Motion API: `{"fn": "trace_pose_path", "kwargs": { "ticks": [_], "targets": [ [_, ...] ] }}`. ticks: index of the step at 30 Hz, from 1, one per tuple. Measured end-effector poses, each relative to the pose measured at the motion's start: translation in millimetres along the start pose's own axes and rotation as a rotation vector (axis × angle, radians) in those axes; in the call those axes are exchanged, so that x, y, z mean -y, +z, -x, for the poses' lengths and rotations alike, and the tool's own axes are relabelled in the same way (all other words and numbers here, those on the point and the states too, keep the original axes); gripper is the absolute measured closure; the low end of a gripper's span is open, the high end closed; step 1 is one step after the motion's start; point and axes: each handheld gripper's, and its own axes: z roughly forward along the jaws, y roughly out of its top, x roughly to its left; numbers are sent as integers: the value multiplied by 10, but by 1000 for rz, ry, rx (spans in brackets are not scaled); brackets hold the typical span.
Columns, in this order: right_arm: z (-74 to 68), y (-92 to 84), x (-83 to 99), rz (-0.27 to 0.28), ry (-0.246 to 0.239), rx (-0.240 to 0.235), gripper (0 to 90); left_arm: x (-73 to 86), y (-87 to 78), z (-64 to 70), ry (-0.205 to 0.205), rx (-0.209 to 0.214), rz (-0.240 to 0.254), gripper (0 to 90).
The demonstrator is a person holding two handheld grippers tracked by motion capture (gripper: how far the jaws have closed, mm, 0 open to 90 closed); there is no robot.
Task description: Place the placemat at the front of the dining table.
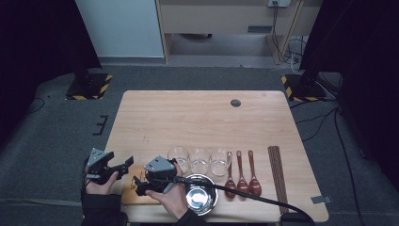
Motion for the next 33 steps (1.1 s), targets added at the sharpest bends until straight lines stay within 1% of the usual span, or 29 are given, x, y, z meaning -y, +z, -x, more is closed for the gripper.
{"fn": "trace_pose_path", "kwargs": {
  "ticks": [8,11,12,13,14,20,27,33],
  "targets": [
    [-84,68,161,-39,14,-3,38,83,89,101,42,15,-52,89],
    [-102,95,222,-67,13,3,37,105,119,119,52,12,-67,83],
    [-112,116,258,-85,15,6,36,112,128,122,52,12,-73,79],
    [-112,116,258,-85,15,6,36,121,136,126,53,12,-78,79],
    [-121,133,288,-99,14,11,36,126,143,127,56,12,-83,72],
    [-124,175,352,-131,14,17,33,139,150,112,48,11,-95,61],
    [-131,245,443,-183,12,39,27,181,212,159,76,18,-137,51],
    [-134,272,479,-203,13,46,23,202,258,207,103,25,-163,43]
  ]
}}
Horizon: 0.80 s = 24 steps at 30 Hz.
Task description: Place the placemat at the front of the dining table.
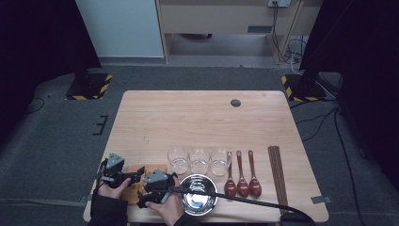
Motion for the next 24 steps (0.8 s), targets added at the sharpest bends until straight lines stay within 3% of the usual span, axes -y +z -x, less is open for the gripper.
{"fn": "trace_pose_path", "kwargs": {
  "ticks": [5,24],
  "targets": [
    [-1,38,28,-16,-3,5,21,1,28,32,26,-12,-22,32],
    [20,116,62,-45,21,38,3,22,125,91,28,6,-73,12]
  ]
}}
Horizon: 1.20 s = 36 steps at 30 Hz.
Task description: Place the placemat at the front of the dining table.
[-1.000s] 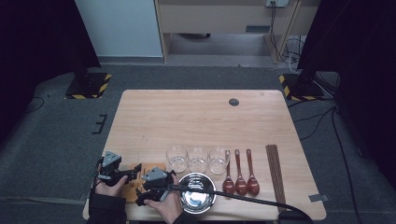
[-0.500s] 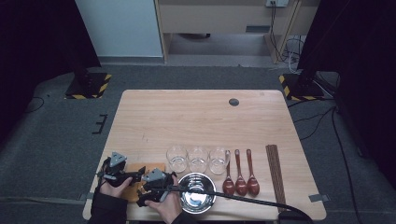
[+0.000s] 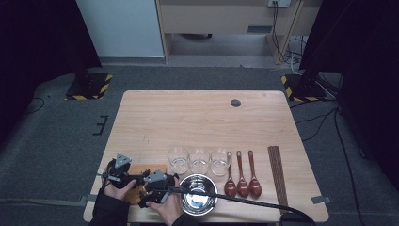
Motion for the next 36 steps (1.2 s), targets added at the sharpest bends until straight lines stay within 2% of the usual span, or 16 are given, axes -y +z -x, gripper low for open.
{"fn": "trace_pose_path", "kwargs": {
  "ticks": [15,19,24,30,31,36],
  "targets": [
    [12,39,-13,8,38,9,2,10,36,3,-8,-1,-6,0],
    [13,45,-20,5,46,13,2,9,43,-7,-23,11,-11,0],
    [44,65,-47,-10,61,6,2,6,49,-12,-19,6,-5,0],
    [36,85,-46,1,84,21,2,7,48,-6,-26,3,-6,0],
    [22,101,-36,8,72,36,1,9,46,-3,-34,0,-8,0],
    [28,104,-34,12,68,34,2,8,46,-7,-36,2,-7,0]
  ]
}}
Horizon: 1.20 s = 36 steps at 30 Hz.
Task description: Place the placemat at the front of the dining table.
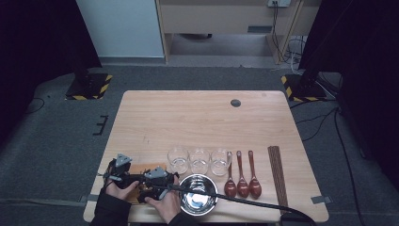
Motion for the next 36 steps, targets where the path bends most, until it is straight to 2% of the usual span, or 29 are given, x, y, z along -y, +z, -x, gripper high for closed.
{"fn": "trace_pose_path", "kwargs": {
  "ticks": [16,18,21,31,36],
  "targets": [
    [-6,-2,11,8,0,3,4,1,-6,-7,0,13,5,0],
    [-8,-2,10,9,0,4,5,3,-10,-4,3,14,13,47],
    [-9,-3,10,9,-1,6,6,1,-11,-2,3,12,12,50],
    [-8,-19,-19,-26,1,2,8,-29,-20,12,-4,13,-15,56],
    [-5,-20,-23,-23,-8,-1,9,-47,-36,12,-7,9,-22,57]
  ]
}}
